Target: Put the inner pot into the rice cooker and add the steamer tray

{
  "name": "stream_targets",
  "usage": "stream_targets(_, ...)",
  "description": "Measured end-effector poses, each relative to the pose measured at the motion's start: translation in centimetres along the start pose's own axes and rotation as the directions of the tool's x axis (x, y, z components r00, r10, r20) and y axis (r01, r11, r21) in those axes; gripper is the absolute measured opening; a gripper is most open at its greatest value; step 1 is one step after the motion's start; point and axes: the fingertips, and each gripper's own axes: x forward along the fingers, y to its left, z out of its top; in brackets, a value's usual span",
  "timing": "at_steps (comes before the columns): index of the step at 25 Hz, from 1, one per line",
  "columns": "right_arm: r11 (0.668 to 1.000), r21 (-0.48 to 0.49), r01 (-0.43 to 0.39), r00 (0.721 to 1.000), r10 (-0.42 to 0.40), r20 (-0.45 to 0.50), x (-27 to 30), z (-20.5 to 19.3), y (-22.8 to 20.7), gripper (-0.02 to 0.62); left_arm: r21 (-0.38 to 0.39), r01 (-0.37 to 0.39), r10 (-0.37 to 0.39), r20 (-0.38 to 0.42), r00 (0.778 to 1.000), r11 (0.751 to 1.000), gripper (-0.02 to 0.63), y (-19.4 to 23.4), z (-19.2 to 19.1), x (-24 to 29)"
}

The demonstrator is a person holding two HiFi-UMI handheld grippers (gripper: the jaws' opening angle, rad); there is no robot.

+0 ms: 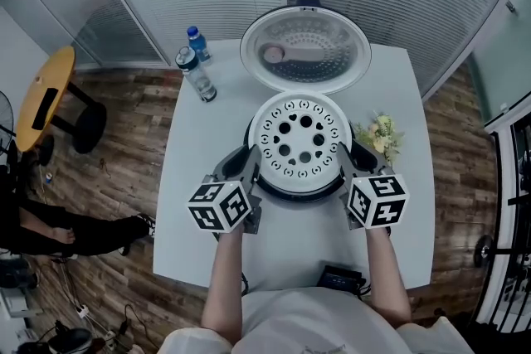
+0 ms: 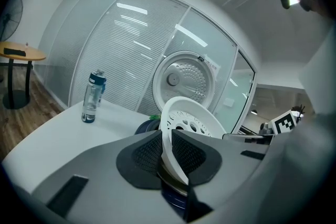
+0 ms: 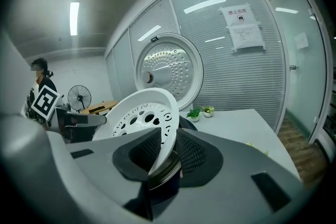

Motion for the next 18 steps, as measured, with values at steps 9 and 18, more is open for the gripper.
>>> stream_targets(9,0.999,-0.037,0.02,1.0,-0.02,-0.019,0.9,-0.7,-0.5,0.098,0.077,-0.037,0.039,-0.029,0.999,0.996,0.06,0.4,-0.5,0.8)
stream_targets(18,0.995,-0.083,0.052,0.998,-0.055,-0.043,1.7,-1.1,-0.8,0.11,0.145,-0.074,0.085,-0.065,0.994,0.987,0.068,1.0,-0.9,1.5)
